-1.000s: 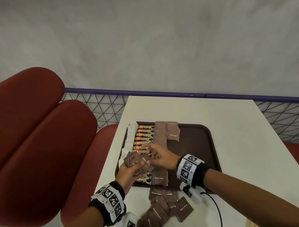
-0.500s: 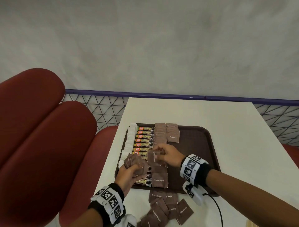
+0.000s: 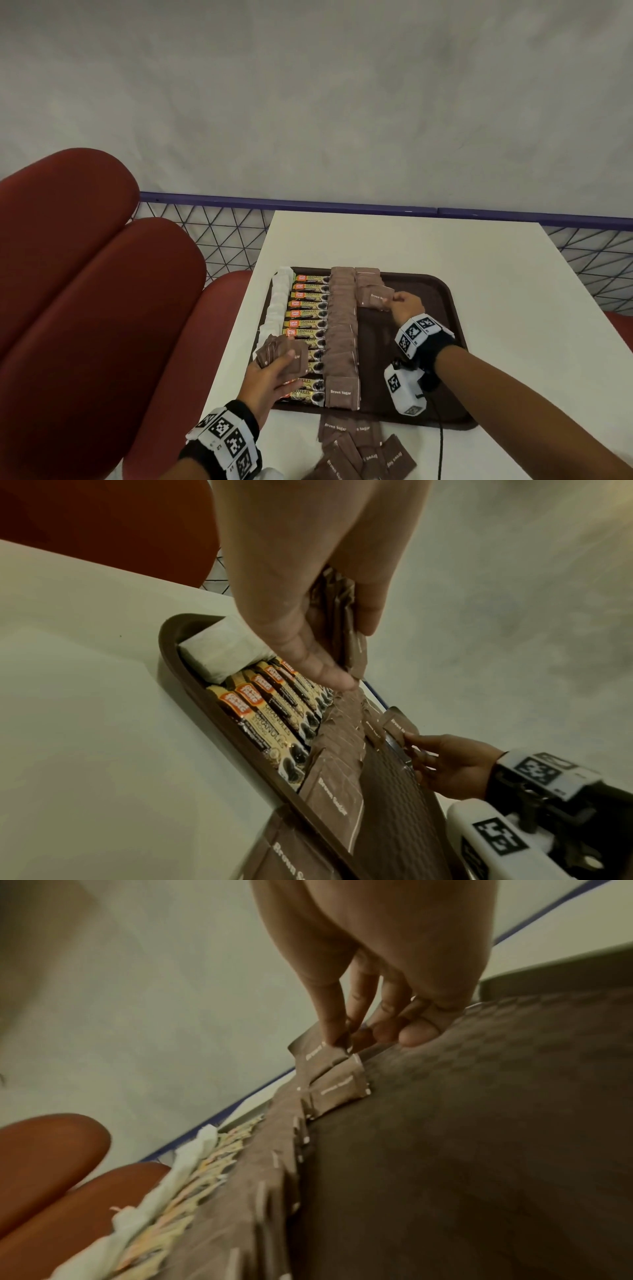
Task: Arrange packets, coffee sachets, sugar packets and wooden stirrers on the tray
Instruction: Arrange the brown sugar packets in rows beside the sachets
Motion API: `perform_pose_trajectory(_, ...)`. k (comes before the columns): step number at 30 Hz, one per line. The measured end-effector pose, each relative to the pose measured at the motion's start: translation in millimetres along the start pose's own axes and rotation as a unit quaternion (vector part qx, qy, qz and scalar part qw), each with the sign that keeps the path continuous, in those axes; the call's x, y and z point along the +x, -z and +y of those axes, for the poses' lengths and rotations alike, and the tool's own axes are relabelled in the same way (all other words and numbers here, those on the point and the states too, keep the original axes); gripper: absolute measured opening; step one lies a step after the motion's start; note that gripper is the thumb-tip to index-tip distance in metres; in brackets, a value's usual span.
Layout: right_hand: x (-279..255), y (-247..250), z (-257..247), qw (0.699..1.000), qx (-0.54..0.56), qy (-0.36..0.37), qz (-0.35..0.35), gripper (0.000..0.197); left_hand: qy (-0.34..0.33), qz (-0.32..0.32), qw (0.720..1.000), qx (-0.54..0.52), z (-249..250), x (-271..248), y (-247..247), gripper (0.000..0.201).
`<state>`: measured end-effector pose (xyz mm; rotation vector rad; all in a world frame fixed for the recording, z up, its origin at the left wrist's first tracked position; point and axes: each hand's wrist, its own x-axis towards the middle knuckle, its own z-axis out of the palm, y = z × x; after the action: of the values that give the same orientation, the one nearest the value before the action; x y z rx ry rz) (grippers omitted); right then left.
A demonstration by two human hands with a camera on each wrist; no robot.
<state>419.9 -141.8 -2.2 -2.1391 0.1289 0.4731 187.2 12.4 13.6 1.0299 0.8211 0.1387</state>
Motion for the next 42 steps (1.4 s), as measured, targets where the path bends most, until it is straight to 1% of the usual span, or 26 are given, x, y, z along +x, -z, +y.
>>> perform_pose_trajectory(7,17.3,-13.0,3.0,0.997,-0.075,-0.013,-0.021,0.018,0.006,-0.01,1.0,0.005,2.5,2.2,7.5,0.027)
perform_pose_trajectory(11,22.4,-19.4,1.7,0.992,-0.126,-0.015,-0.02,0.009,0.021,-0.019,0.999,0.02,3.7,6.0,14.7,0.026)
perform_pose_trajectory(12,23.8,-20.5,1.7,0.989,-0.148,-0.015,-0.021,0.011,0.024,-0.019,0.999,0.024,3.6,7.1,16.1,0.027)
perform_pose_trajectory(15,27.4,-22.6,1.8,0.975,-0.221,0.001,-0.017,0.029,0.026,-0.02,0.999,0.03,3.5,9.8,18.3,0.026)
perform_pose_trajectory(20,30.8,-29.9,2.9,0.943,-0.325,0.069,0.018,0.042,0.016,-0.019,0.999,0.04,3.2,9.0,17.6,0.027)
perform_pose_trajectory(22,28.9,-33.0,3.0,0.94,-0.327,0.089,0.047,0.05,0.013,-0.017,0.999,0.038,3.0,9.2,17.2,0.031)
perform_pose_trajectory(24,24.4,-34.8,2.5,0.944,-0.303,0.101,0.085,0.054,0.008,-0.018,0.999,0.036,3.7,9.1,15.4,0.034)
perform_pose_trajectory(27,16.1,-34.3,-1.5,0.952,-0.249,0.121,0.131,0.046,-0.002,-0.029,0.999,0.035,4.9,7.6,11.9,0.037)
perform_pose_trajectory(29,8.1,-32.6,-6.1,0.956,-0.22,0.143,0.13,0.043,-0.005,-0.033,0.999,0.032,4.4,7.0,10.6,0.041)
perform_pose_trajectory(31,-3.9,-30.6,-8.7,0.956,-0.207,0.177,0.108,0.041,-0.007,-0.036,0.999,0.026,3.5,5.8,9.1,0.043)
perform_pose_trajectory(34,-25.2,-28.8,-7.0,0.953,-0.18,0.24,0.037,0.034,-0.011,-0.048,0.999,0.016,4.2,2.5,3.6,0.042)
perform_pose_trajectory(36,-39.7,-28.5,-5.0,0.956,-0.106,0.267,-0.05,0.026,-0.015,-0.053,0.998,0.009,3.9,0.4,0.1,0.039)
perform_pose_trajectory(38,-55.0,-26.4,-6.6,0.951,-0.001,0.258,-0.17,0.018,-0.018,-0.056,0.998,0.008,3.9,-2.2,-3.4,0.037)
perform_pose_trajectory(39,-63.2,-24.5,-8.8,0.942,0.027,0.247,-0.224,0.017,-0.018,-0.057,0.998,0.009,3.6,-3.0,-5.0,0.037)
perform_pose_trajectory(42,-80.9,-22.7,-10.8,0.915,0.013,0.224,-0.336,0.018,-0.023,-0.053,0.998,0.008,3.9,-6.2,-9.4,0.036)
